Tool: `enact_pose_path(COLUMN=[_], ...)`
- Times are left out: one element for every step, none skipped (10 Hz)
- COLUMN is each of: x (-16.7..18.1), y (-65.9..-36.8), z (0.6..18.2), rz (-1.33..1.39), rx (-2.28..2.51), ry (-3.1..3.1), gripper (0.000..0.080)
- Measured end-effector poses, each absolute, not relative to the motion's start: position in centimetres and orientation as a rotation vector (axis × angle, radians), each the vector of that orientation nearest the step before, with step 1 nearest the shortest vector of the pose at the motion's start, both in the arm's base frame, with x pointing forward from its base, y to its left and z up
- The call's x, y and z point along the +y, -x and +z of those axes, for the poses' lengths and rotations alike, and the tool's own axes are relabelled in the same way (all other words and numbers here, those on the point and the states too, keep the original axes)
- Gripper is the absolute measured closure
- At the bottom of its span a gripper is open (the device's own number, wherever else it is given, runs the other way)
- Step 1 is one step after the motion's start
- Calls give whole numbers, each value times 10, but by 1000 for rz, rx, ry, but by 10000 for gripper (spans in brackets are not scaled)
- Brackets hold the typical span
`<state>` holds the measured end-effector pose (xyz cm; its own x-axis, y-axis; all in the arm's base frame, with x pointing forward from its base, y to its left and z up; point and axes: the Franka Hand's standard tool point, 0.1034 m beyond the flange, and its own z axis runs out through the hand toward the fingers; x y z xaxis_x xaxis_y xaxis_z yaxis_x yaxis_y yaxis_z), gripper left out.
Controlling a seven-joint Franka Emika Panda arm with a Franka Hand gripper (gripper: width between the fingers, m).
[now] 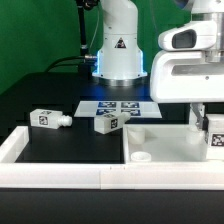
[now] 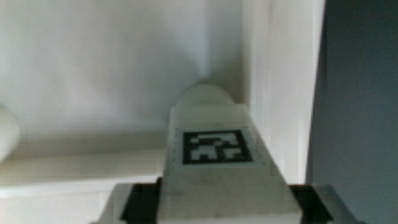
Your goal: Assemble one leg
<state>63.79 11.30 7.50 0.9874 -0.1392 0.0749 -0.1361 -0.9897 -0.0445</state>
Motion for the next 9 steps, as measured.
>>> enact_pose_path(x=[113,111,112,113,114,114,113,111,113], y=[-638,-640,-639,-636,-636,-639,-640,-640,-640], z=[75,75,74,74,77,80,82,82,81], rz=[-119,-125,-112,-73,-24,5,40,58,59], rx=[334,526,793,1106,1335,1497,1719,1878,1950], ry=[3079,3046,2974,2875,2780,2680,2517,2389,2333], gripper=[515,515,515,515,515,515,515,514,514])
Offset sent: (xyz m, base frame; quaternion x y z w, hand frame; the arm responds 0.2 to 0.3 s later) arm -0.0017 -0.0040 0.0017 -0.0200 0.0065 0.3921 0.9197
